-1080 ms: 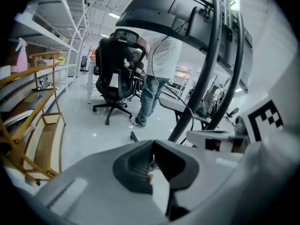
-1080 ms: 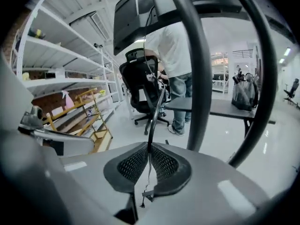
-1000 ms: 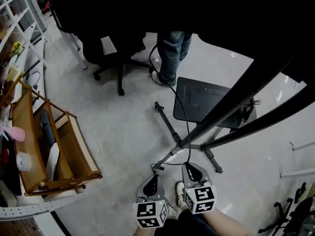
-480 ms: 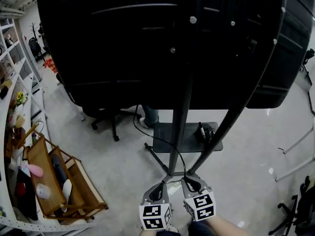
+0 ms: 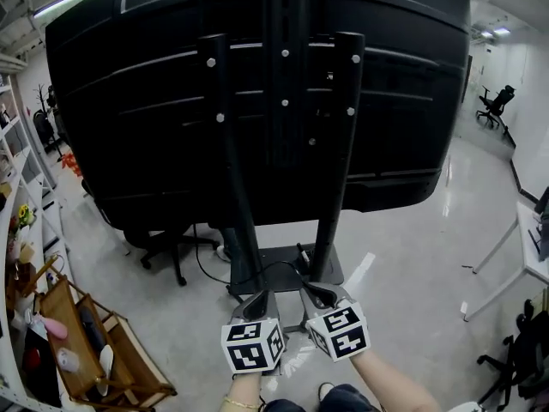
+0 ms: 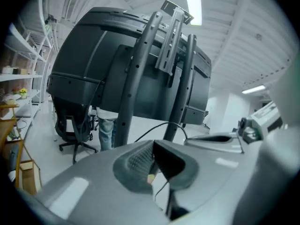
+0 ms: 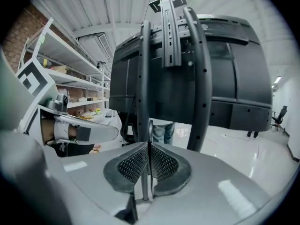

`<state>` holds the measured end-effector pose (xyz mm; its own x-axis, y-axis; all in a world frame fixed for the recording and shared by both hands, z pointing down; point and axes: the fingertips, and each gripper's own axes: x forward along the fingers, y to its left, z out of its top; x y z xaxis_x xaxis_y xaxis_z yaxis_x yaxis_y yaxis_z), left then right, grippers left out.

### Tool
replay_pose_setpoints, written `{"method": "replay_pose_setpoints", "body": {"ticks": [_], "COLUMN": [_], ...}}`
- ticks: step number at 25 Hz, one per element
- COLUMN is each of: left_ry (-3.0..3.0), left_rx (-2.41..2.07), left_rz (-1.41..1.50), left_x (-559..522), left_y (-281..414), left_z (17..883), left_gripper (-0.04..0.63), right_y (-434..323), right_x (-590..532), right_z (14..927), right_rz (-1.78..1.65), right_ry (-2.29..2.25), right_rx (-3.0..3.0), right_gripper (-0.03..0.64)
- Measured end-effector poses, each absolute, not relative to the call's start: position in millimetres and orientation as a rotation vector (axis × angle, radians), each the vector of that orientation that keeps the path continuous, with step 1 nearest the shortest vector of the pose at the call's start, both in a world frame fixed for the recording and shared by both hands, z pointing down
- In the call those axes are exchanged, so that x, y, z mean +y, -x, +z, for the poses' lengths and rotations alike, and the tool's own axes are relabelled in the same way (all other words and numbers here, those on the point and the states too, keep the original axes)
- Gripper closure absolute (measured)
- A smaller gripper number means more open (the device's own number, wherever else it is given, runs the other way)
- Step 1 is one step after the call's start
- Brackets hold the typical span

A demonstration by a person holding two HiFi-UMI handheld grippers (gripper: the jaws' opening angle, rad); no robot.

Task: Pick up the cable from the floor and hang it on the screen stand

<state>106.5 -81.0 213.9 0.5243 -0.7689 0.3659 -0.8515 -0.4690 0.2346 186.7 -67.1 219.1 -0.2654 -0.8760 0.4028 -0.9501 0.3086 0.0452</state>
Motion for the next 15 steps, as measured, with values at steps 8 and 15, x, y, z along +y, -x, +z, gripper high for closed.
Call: {"method": "replay_pose_setpoints", "body": {"ticks": [8, 15], "left_ry": [-2.548, -2.725], "left_rx": [-1.31, -1.343], "left_rz": [0.228, 0.159], "left_x": [-111, -134], "left_y": [-182, -238], "left_z": [119, 20], "left_gripper": [0.588, 0.588], "right_y": [-269, -308], "right_x": [-89, -106], "right_z": [101, -16], "right_rz": [0.088, -0.152], "right_ry": [-1.755, -1.795], "right_rx": [-2.245, -2.297], "right_gripper": [0.595, 0.595]}}
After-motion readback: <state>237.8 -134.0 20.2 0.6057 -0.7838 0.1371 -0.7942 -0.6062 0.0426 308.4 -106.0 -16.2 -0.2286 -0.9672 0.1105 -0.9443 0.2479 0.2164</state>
